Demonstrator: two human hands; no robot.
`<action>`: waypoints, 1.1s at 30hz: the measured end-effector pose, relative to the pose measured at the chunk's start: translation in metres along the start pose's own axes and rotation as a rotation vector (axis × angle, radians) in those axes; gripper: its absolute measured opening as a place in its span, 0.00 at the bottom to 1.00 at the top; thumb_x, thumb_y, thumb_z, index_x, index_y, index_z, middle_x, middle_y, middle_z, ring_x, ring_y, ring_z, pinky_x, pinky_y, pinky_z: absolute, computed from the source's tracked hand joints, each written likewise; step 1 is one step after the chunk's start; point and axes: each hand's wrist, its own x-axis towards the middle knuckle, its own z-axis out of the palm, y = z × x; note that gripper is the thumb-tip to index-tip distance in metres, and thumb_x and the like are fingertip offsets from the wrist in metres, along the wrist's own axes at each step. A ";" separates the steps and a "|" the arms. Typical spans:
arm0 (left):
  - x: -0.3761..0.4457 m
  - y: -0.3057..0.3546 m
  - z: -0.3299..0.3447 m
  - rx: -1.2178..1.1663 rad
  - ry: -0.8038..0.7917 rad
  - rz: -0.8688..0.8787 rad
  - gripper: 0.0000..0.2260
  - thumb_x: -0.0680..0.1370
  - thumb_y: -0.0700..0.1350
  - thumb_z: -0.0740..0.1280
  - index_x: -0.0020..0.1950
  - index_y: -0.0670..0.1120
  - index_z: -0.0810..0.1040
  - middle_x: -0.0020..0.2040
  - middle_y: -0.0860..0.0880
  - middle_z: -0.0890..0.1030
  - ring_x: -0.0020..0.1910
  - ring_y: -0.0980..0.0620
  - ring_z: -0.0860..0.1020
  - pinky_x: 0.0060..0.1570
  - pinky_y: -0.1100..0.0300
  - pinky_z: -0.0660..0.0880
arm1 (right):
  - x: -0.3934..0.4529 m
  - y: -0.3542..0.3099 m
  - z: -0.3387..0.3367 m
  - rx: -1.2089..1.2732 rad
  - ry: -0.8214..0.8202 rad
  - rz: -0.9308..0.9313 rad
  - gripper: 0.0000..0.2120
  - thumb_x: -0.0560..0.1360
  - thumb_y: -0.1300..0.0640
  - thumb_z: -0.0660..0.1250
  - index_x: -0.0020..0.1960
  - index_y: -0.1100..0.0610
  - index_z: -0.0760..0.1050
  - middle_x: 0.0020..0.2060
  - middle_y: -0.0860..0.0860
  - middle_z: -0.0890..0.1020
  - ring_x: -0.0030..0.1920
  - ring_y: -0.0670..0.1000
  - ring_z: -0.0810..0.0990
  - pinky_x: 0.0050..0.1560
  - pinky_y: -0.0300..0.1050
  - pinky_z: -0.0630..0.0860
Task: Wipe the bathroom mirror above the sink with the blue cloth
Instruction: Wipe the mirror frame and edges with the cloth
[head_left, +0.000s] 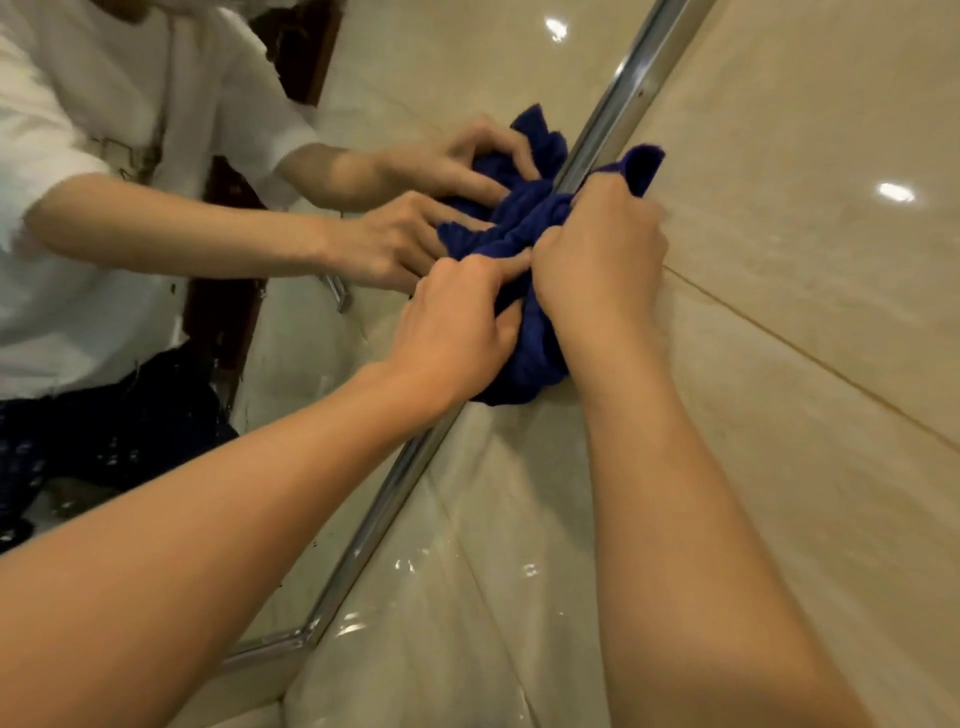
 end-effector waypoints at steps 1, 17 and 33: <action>-0.008 -0.005 0.002 0.010 -0.010 -0.004 0.17 0.73 0.49 0.60 0.59 0.57 0.78 0.48 0.48 0.85 0.47 0.41 0.81 0.43 0.45 0.77 | -0.008 0.002 0.009 0.005 0.000 0.008 0.07 0.79 0.59 0.61 0.57 0.57 0.72 0.46 0.53 0.72 0.49 0.55 0.73 0.44 0.47 0.67; -0.083 -0.042 0.000 0.246 -0.298 -0.210 0.17 0.77 0.49 0.65 0.66 0.56 0.76 0.59 0.47 0.81 0.59 0.41 0.77 0.54 0.47 0.75 | -0.096 0.027 0.062 -0.162 -0.247 -0.056 0.10 0.78 0.59 0.60 0.58 0.57 0.75 0.55 0.59 0.80 0.57 0.62 0.77 0.50 0.51 0.74; -0.036 -0.007 0.002 0.239 0.013 -0.020 0.15 0.77 0.45 0.62 0.63 0.56 0.77 0.50 0.48 0.83 0.50 0.42 0.79 0.38 0.54 0.64 | -0.026 0.022 0.058 -0.093 0.216 -0.092 0.07 0.78 0.59 0.58 0.54 0.57 0.73 0.53 0.58 0.79 0.52 0.60 0.76 0.43 0.46 0.63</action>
